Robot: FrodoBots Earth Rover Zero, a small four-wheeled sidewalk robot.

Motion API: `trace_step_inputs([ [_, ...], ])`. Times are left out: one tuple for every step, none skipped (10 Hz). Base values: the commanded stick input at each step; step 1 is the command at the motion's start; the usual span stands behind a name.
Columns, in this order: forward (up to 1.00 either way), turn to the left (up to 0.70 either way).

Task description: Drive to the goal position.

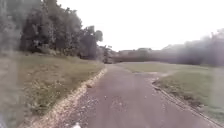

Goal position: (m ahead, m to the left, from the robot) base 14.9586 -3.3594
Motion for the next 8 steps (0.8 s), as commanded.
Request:
trace_step_inputs([
  [0.70,-0.14],
  [0.70,-0.14],
  [0.70,-0.14],
  [0.70,-0.14],
  [0.70,-0.14],
  [0.70,-0.14],
  [0.70,-0.14],
  [0.70,-0.14],
])
